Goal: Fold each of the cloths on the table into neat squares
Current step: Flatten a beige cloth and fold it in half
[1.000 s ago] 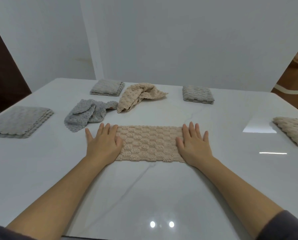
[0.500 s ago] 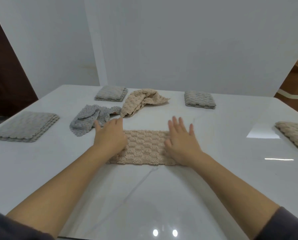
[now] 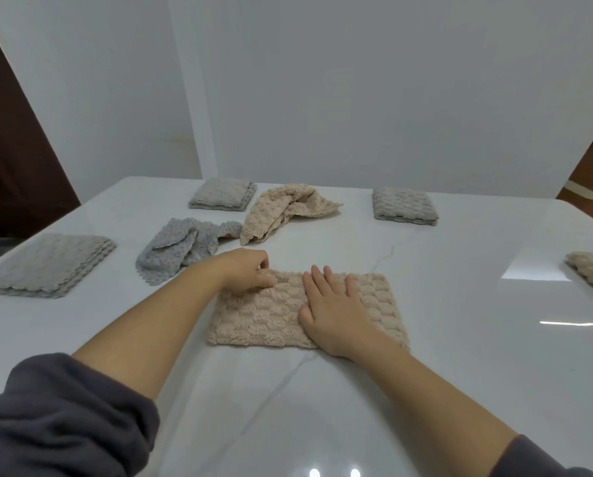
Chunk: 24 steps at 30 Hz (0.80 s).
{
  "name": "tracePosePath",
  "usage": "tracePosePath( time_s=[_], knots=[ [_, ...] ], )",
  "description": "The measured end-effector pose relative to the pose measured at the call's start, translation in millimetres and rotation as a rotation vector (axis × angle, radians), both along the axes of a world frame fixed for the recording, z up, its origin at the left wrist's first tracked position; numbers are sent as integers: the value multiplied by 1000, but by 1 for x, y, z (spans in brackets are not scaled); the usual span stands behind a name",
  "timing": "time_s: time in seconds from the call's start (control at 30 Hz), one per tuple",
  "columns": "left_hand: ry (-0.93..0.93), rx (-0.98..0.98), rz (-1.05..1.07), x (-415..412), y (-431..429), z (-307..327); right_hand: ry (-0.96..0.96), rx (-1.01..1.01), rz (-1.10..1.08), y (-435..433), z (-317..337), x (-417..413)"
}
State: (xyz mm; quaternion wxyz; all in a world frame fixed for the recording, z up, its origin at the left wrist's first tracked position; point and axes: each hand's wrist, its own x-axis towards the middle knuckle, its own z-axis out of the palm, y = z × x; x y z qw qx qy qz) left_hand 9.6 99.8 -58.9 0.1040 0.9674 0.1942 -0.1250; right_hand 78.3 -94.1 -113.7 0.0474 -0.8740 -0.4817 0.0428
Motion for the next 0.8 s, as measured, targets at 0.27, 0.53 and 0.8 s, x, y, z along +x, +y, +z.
tracePosePath(
  time_s=[0.27,0.53,0.8],
  knots=[
    [-74,-803,536,-22,21,10,4,6,-3,0,0,-1],
    [-350,-931,832,-48,20,-13,29,-5,26,6,3,-8],
    [-506,-815,837,-66,35,-5,45,23,0,38,1,-39]
  ],
)
